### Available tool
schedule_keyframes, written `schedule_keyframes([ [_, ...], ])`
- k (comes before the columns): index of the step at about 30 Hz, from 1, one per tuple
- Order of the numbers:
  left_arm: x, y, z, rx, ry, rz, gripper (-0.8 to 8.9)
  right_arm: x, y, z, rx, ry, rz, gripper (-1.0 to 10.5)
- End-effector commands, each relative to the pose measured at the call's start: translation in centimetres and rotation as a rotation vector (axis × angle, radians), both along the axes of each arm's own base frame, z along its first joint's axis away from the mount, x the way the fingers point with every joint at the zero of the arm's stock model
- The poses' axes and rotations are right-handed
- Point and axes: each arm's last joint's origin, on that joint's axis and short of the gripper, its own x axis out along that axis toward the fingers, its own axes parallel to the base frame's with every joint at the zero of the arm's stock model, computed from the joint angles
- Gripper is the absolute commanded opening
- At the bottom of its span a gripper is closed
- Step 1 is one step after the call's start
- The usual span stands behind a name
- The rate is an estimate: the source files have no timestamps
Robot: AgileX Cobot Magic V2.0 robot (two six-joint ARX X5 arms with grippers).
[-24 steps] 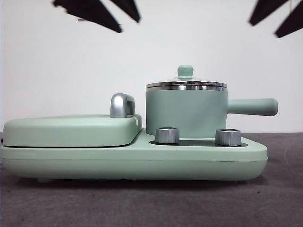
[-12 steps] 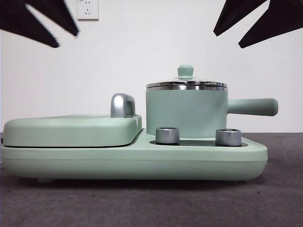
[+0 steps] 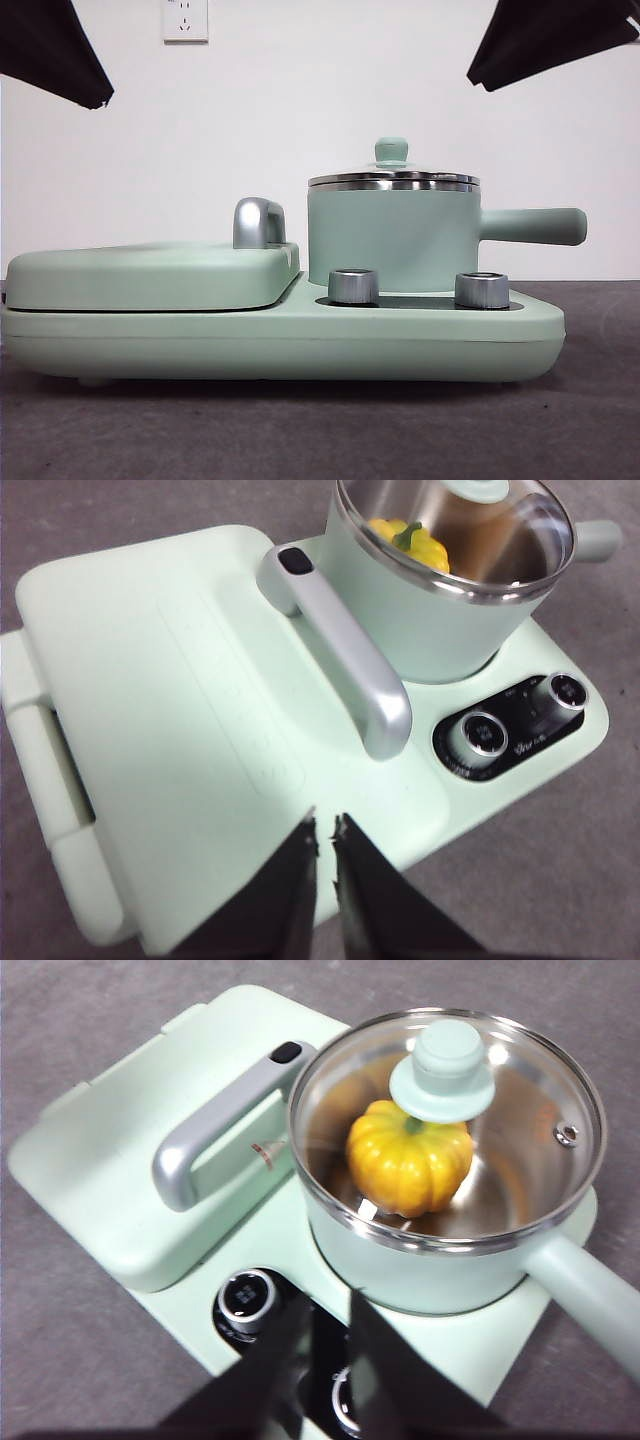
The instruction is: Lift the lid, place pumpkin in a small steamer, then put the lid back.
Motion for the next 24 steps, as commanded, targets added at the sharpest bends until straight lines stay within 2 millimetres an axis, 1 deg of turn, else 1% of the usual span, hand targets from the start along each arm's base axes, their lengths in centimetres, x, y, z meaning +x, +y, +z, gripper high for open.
schedule_keyframes([
  [1, -0.2, 0.0, 0.1, 0.005, 0.005, -0.008, 0.07, -0.1, 0.2, 0.2, 0.009, -0.005, 0.023, 0.2],
  [13, -0.2, 0.0, 0.3, -0.002, -0.016, -0.013, 0.06, -0.1, 0.2, 0.2, 0.010, -0.007, 0.023, 0.2],
  [14, -0.3, 0.2, 0.5, 0.036, -0.052, -0.029, 0.07, -0.1, 0.2, 0.2, 0.010, -0.007, 0.023, 0.2],
  [16, -0.5, 1.0, 0.6, 0.050, -0.096, -0.012, 0.07, -0.1, 0.2, 0.2, 0.010, -0.007, 0.023, 0.2],
  [20, -1.0, 3.0, 0.7, 0.009, -0.206, 0.085, 0.07, -0.1, 0.2, 0.2, 0.010, -0.007, 0.023, 0.2],
  [24, -2.0, 4.8, 0.1, -0.018, -0.292, 0.190, 0.07, -0.1, 0.2, 0.2, 0.011, -0.008, 0.023, 0.2],
])
